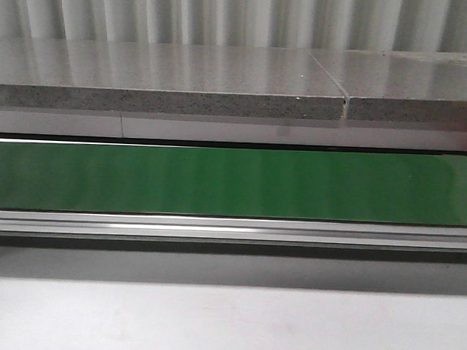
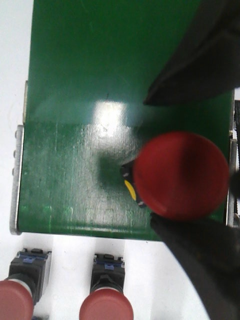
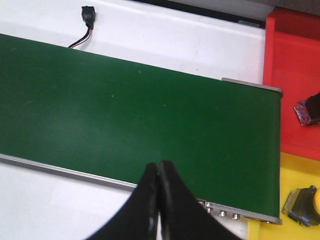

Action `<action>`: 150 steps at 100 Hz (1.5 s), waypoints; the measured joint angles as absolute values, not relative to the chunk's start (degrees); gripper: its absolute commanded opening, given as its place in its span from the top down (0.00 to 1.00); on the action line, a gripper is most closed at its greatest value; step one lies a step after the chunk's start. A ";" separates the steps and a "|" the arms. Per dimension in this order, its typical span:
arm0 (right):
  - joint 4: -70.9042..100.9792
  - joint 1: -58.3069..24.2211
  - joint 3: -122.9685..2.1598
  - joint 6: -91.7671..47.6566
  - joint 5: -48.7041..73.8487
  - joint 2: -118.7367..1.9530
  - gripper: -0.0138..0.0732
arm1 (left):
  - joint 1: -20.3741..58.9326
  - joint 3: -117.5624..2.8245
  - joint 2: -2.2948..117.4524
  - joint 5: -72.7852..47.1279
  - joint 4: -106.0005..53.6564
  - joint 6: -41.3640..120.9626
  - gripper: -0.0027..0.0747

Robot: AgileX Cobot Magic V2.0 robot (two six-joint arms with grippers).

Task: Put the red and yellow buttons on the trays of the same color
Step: 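Set the red button on the conveyor's near end and open the left gripper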

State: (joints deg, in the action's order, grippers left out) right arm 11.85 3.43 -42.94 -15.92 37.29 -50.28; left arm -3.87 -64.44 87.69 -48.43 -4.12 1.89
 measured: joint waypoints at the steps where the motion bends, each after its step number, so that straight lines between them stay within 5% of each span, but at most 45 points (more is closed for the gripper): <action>1: 11.85 3.43 -42.94 -15.92 37.29 -50.28 0.91 | -3.87 -64.44 87.69 -48.44 -4.12 1.86 0.21; 60: 11.85 3.43 -42.94 -15.92 37.29 -50.28 0.91 | -3.37 -67.29 77.83 -48.97 -5.57 1.45 0.20; 121: 11.85 3.43 -42.94 -15.92 37.29 -50.28 0.91 | -27.33 -55.70 75.19 -41.40 -5.01 -4.90 0.20; 150: 11.85 3.43 -42.94 -15.92 37.29 -50.28 0.91 | -31.43 -48.93 77.45 -34.86 -4.10 -6.06 0.20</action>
State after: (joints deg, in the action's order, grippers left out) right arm 11.85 3.43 -42.94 -15.92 37.29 -50.28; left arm -31.43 -48.93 77.45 -34.86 -4.10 -6.06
